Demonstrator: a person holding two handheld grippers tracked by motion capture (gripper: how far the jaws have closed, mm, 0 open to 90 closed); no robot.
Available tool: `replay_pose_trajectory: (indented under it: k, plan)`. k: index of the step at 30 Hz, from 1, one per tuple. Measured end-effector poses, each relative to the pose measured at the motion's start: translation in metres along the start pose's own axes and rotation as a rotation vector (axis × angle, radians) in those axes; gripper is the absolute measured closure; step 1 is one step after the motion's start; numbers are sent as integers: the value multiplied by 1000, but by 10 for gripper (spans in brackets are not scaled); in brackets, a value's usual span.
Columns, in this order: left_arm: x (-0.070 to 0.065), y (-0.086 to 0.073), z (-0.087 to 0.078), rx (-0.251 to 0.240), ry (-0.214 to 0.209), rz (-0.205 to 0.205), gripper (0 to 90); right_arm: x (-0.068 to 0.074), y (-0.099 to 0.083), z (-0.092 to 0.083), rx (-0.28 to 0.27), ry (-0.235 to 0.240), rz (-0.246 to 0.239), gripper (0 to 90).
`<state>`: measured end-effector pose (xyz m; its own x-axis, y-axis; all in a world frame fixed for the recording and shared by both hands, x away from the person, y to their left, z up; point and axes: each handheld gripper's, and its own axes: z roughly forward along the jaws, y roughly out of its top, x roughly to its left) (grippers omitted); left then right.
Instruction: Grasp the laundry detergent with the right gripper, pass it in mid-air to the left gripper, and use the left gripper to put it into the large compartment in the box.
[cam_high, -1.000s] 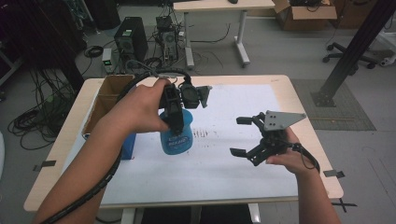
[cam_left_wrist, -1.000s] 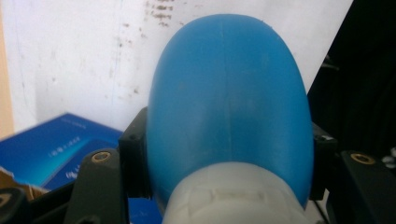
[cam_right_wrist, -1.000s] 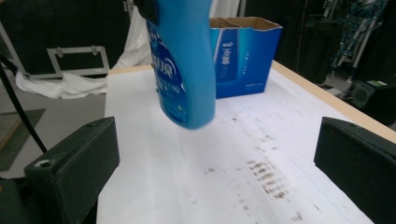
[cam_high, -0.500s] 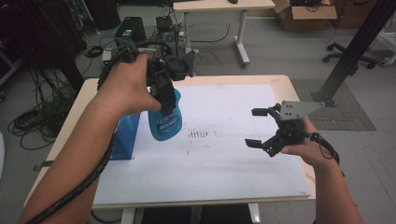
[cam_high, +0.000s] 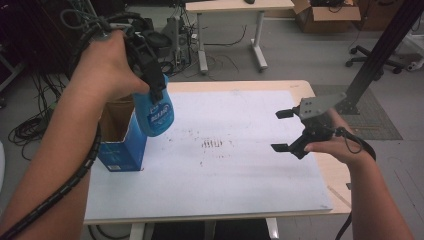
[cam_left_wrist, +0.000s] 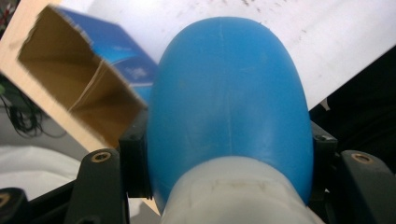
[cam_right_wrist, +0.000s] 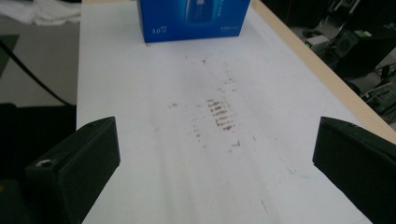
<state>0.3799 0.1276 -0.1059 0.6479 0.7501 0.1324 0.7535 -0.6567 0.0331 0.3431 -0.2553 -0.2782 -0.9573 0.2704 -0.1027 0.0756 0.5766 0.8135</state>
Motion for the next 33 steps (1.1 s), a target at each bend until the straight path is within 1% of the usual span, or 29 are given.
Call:
replay_pose_trajectory:
  k: [3,5,7,8,10,14,16,18,20,23,25,26,27,28,32,33]
  plan:
    - [12,-6,-6,2,-6,-60,382,-3,6,-4,55,15,-26,9]
    - [19,-10,-9,2,-9,-100,382,-3,9,-5,81,25,-35,9]
    - [26,-14,-12,9,-12,-121,381,-4,11,-4,118,33,-45,11]
    - [30,-16,-13,13,-15,-135,382,-4,12,-3,142,39,-43,15]
    - [38,-21,-17,10,-22,-168,382,-4,13,0,186,44,-49,19]
    - [52,-30,-21,23,-14,-234,381,-4,13,4,242,67,-50,19]
    - [57,-32,-22,29,-11,-253,382,-5,13,6,284,66,-70,21]
    - [62,-35,-23,32,-14,-278,382,-5,15,7,334,61,-79,26]
    - [67,-37,-22,37,-23,-303,381,-5,17,8,364,60,-91,27]
    - [74,-40,-22,43,-31,-334,382,-5,21,6,379,58,-100,27]
    - [79,-41,-20,54,-37,-364,381,-5,24,4,384,57,-103,27]
    - [83,-42,-19,55,-41,-389,381,-5,25,4,390,57,-109,27]
    - [83,-42,-19,55,-41,-389,381,-5,25,4,390,57,-109,27]
    - [88,-44,-18,58,-46,-415,381,-5,26,3,401,55,-111,27]
    - [98,-47,-12,68,-59,-476,381,-3,26,2,420,62,-105,27]
    - [100,-48,-11,72,-59,-504,381,-4,26,2,422,66,-106,27]
